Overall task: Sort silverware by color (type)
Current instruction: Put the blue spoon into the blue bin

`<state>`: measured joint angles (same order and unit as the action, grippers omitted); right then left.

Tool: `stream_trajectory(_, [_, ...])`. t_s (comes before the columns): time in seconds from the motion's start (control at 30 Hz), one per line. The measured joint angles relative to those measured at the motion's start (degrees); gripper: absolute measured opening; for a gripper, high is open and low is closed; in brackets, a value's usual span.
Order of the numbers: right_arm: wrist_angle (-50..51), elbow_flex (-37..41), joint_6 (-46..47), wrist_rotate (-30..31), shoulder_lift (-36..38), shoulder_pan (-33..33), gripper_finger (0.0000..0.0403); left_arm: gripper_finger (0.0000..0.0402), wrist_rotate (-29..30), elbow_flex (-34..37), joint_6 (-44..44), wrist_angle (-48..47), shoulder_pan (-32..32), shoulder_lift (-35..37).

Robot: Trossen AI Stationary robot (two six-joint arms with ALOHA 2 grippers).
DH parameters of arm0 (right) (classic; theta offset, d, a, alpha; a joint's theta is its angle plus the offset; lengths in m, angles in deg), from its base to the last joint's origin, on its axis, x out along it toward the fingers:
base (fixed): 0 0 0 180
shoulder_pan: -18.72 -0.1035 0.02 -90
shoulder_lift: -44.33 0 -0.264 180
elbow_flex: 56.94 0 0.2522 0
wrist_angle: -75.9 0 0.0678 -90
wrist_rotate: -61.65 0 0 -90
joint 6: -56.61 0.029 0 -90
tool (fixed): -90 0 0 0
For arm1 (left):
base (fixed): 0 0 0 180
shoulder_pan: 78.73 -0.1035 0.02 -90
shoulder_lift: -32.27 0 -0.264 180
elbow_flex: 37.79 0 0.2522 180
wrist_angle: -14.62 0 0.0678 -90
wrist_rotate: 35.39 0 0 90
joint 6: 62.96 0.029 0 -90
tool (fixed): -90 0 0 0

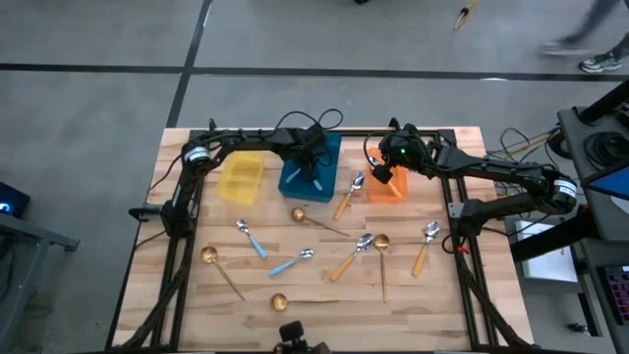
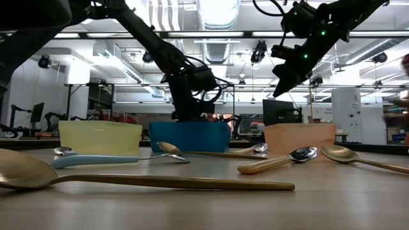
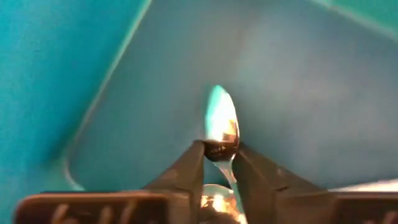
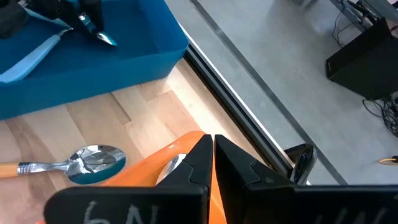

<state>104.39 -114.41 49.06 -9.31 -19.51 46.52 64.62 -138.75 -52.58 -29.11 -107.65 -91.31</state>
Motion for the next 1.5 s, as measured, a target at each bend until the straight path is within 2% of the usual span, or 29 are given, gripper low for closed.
stream_trajectory(0.13, [0.0,0.0,0.0,0.0,0.0,0.0,0.0009,0.0008,0.22,-0.34,-1.33,-0.48,-0.09,-0.07])
stream_trajectory(0.53, [0.02,0.0,-0.08,0.0,0.0,-0.02,0.0009,0.0001,-2.27,-5.08,-5.81,-4.41,-0.04,0.75])
stream_trajectory(0.67, [0.04,0.0,-0.07,0.0,0.0,-0.01,0.0009,0.0001,-6.65,-6.9,-8.99,-4.83,-0.09,1.4])
stream_trajectory(0.9, [0.12,0.0,-0.07,0.0,0.0,0.0,0.0009,0.0001,-19.19,-7.92,-16.58,-2.15,-1.68,1.89])
stream_trajectory(1.13, [0.46,0.39,-0.62,0.0,-0.02,-0.02,0.0009,0.0,-24.45,-7.92,-22.71,-1.89,-3.28,1.89])
stream_trajectory(1.37, [0.44,0.5,-0.74,0.0,-0.02,0.0,0.0009,0.0,-24.04,-7.52,-27.94,-1.84,-3.14,1.7])
stream_trajectory(1.5, [0.44,0.5,-0.72,-0.01,-0.02,0.0,0.0009,0.0,-19.78,-7.15,-29.52,-1.41,-2.82,1.7])
